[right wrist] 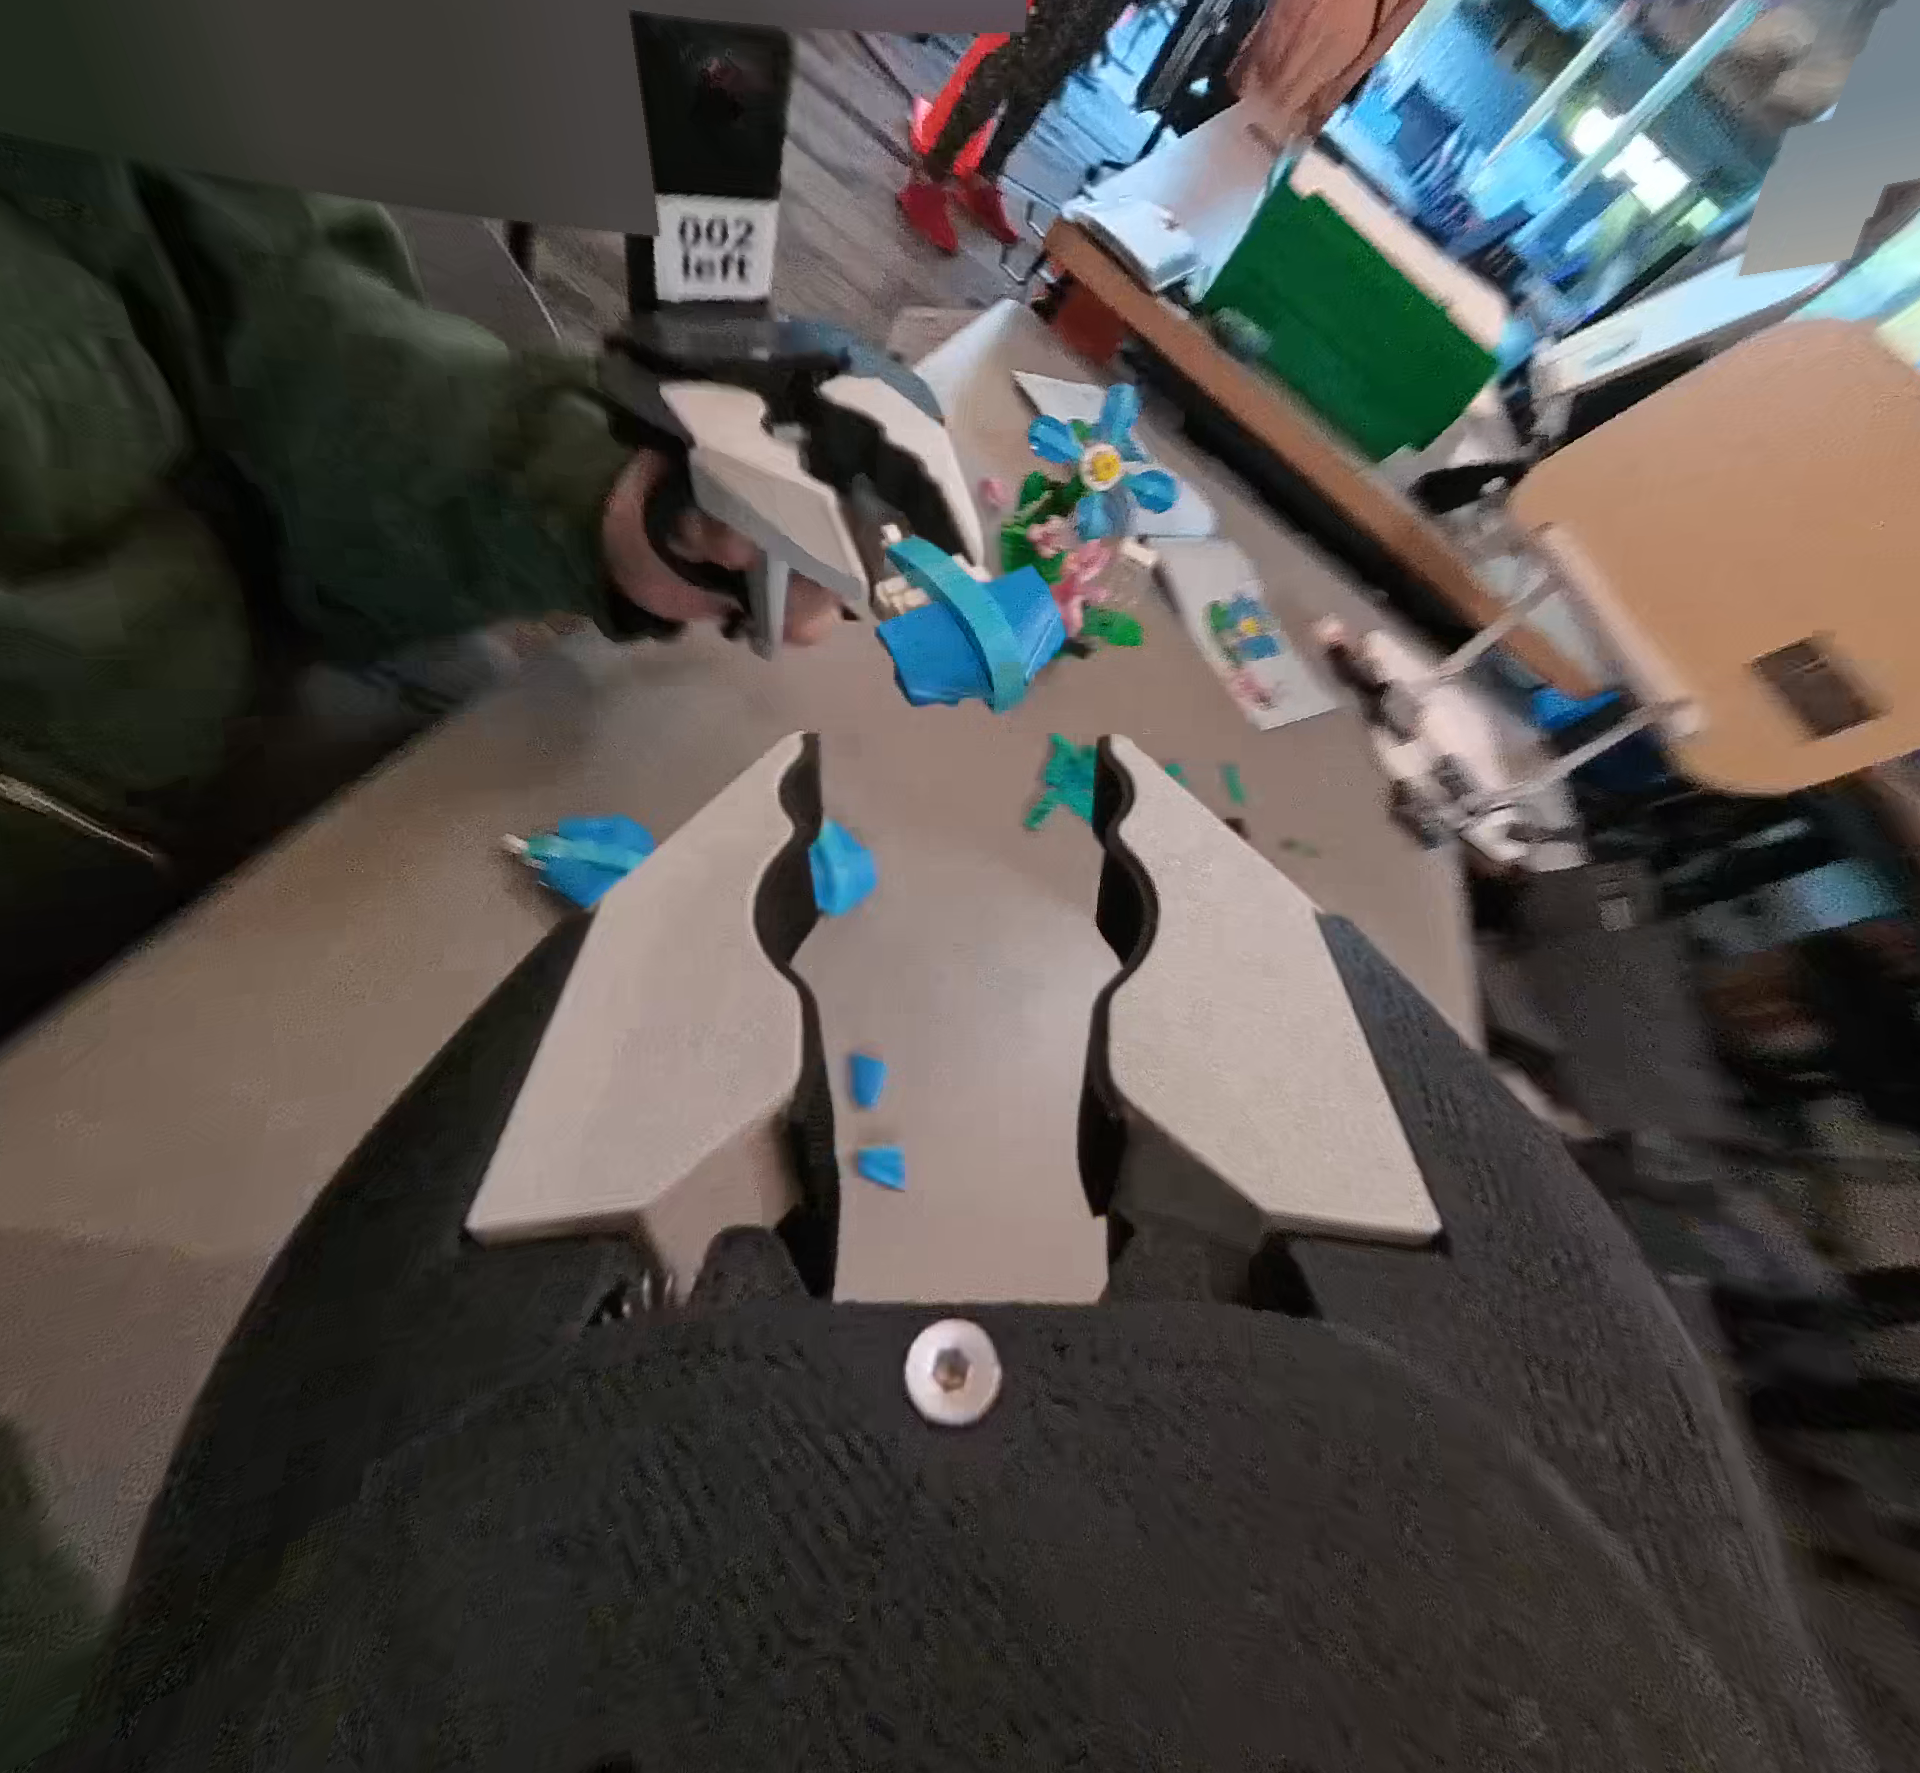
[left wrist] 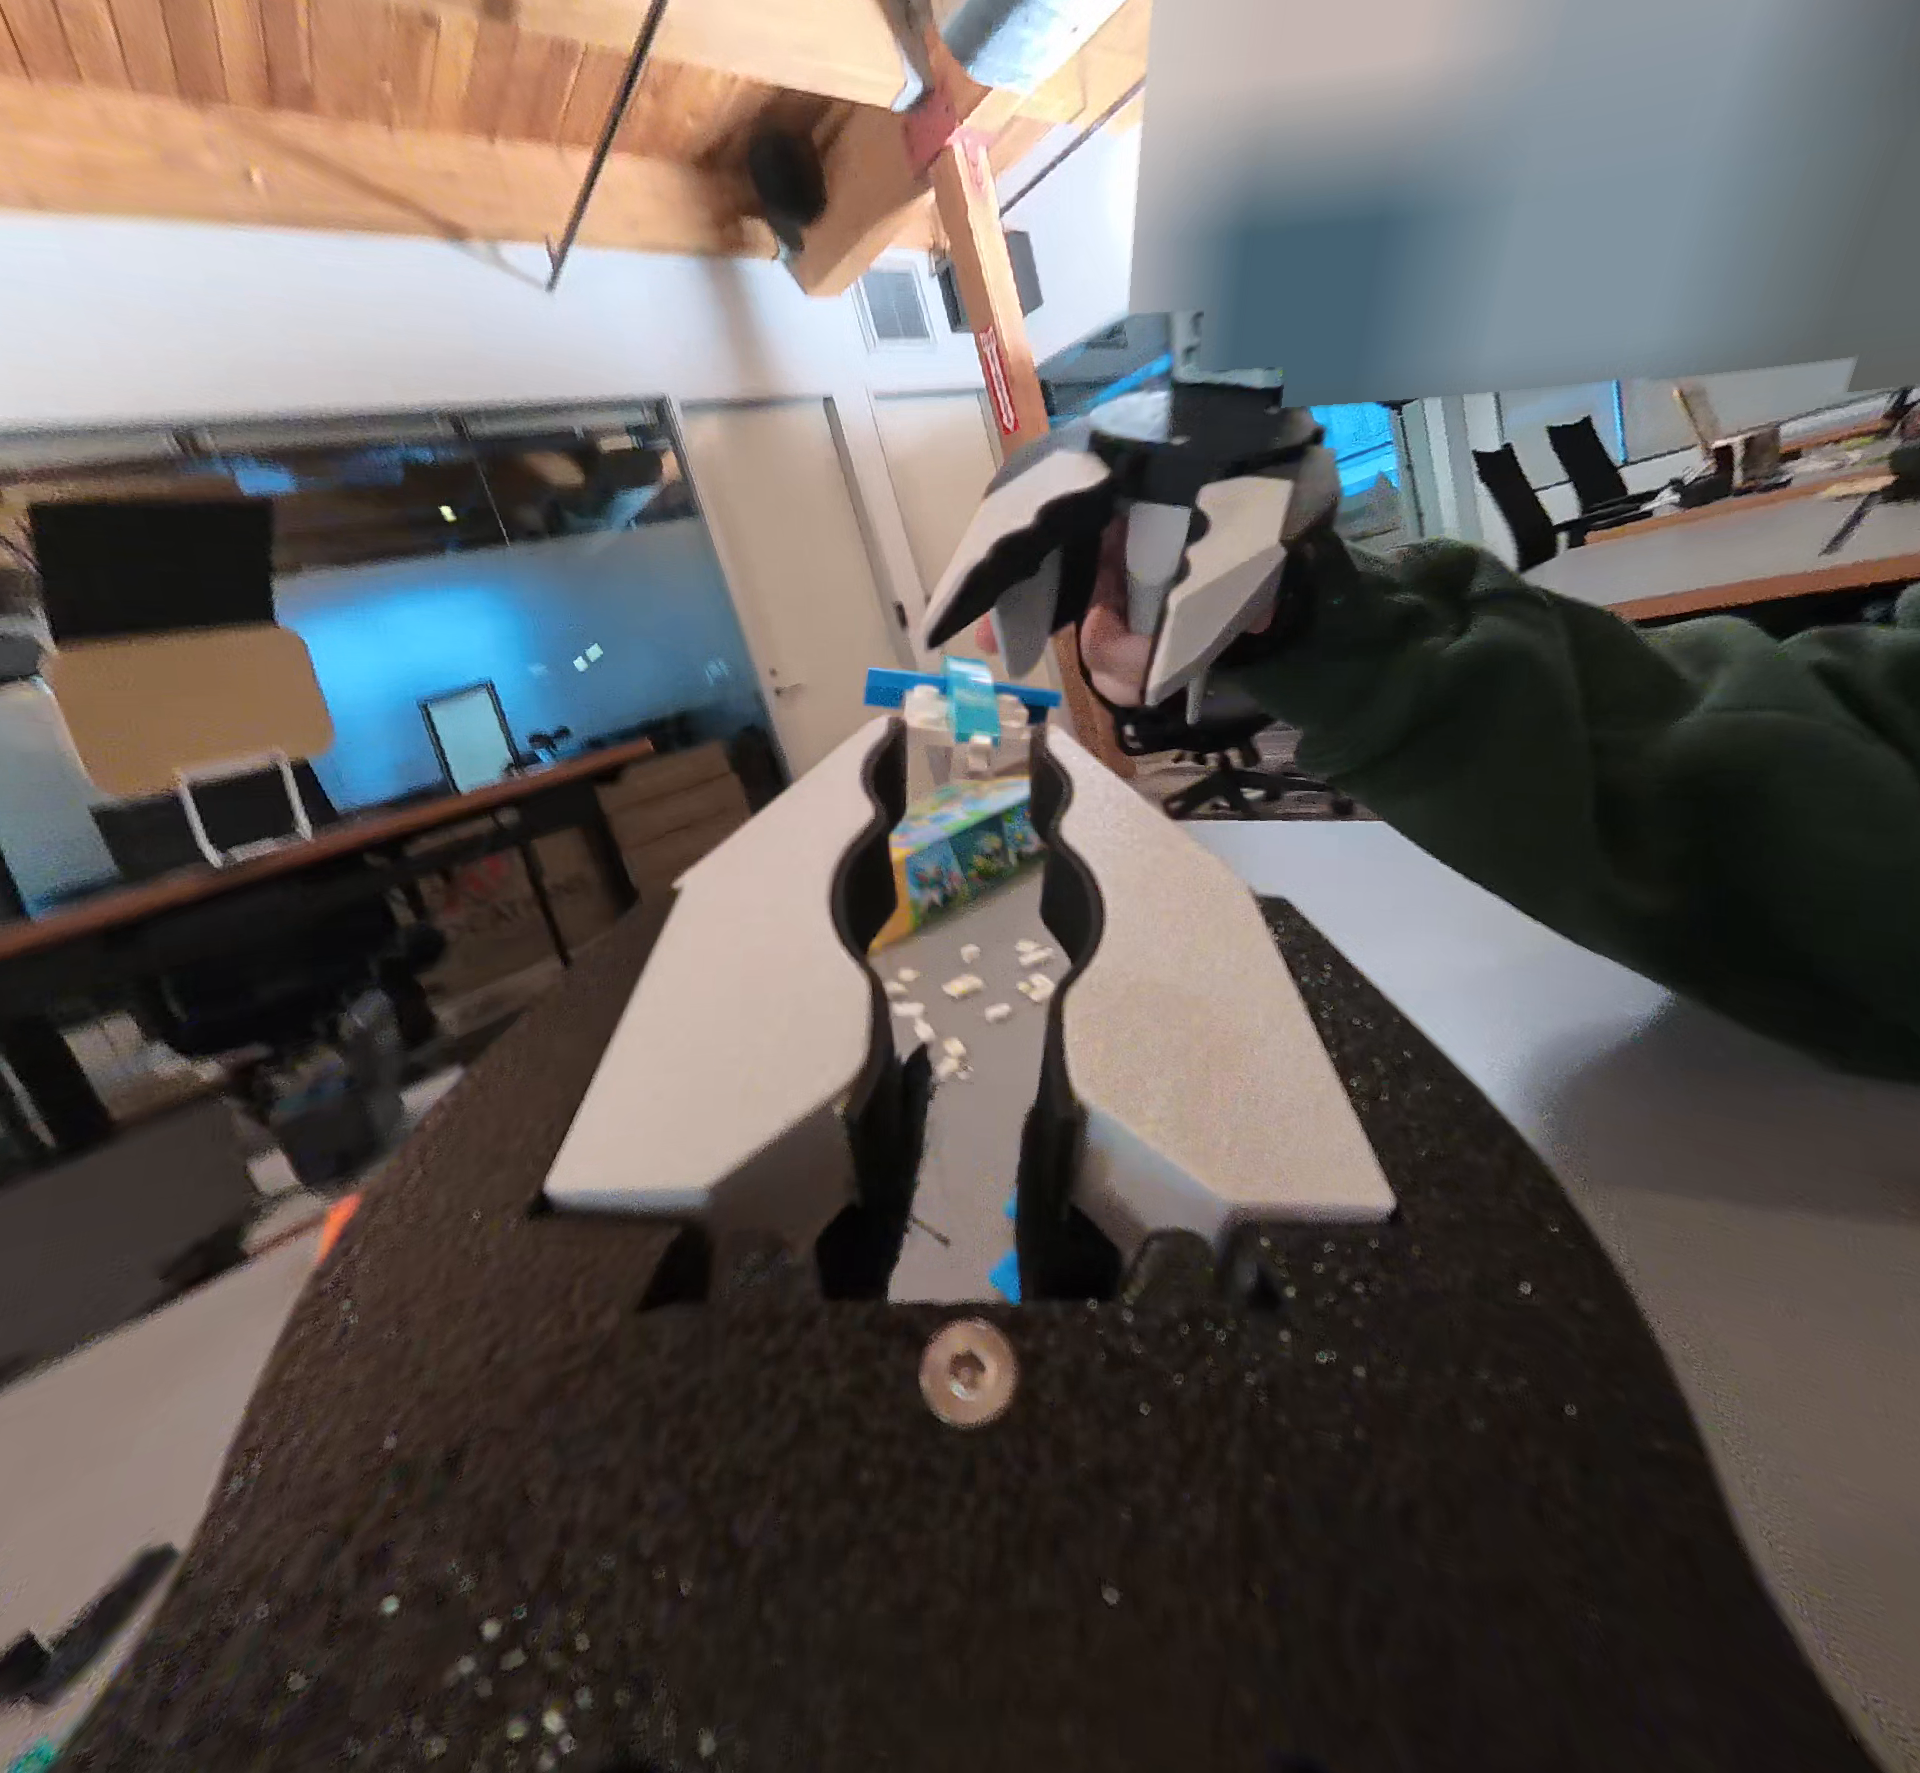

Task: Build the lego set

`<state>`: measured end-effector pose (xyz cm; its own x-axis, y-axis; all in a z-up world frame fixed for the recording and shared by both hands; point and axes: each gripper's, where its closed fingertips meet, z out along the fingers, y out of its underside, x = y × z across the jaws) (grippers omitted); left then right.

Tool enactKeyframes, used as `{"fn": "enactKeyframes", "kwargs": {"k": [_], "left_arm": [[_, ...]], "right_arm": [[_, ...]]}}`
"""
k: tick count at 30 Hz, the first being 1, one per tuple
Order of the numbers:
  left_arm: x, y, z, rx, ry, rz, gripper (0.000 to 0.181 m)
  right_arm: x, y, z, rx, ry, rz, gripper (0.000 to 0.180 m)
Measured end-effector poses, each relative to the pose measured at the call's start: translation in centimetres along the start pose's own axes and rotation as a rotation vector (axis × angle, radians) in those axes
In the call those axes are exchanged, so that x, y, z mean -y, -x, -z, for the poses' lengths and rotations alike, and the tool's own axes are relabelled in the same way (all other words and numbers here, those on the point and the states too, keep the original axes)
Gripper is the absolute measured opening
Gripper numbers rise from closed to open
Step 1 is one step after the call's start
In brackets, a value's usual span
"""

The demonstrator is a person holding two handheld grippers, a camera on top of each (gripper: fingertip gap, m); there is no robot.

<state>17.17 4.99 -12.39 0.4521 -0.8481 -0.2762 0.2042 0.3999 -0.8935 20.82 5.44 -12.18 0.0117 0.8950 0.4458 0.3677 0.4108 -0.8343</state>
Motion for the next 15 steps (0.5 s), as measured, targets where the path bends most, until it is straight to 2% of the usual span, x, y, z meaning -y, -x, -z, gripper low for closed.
{"fn": "enactKeyframes", "kwargs": {"k": [3, 7, 13, 15], "left_arm": [[0.5, 0.2, -0.6, 0.094, -0.057, -0.176, 0.021], [-0.3, 0.1, -1.1, 0.199, -0.083, -0.378, 0.021], [-1.8, -0.6, -1.7, 0.151, -0.081, -0.362, 0.021], [-1.6, -0.4, -1.5, 0.152, -0.095, -0.347, 0.021]], "right_arm": [[0.7, -1.2, 0.4, -0.008, -0.102, -0.164, 0.058], [1.1, -3.6, 1.0, -0.142, -0.27, -0.422, 0.051], [-1.9, -3.4, 0.1, -0.143, -0.429, -0.938, 0.044], [-1.7, -3.0, 0.4, -0.106, -0.526, -1.049, 0.032]]}}
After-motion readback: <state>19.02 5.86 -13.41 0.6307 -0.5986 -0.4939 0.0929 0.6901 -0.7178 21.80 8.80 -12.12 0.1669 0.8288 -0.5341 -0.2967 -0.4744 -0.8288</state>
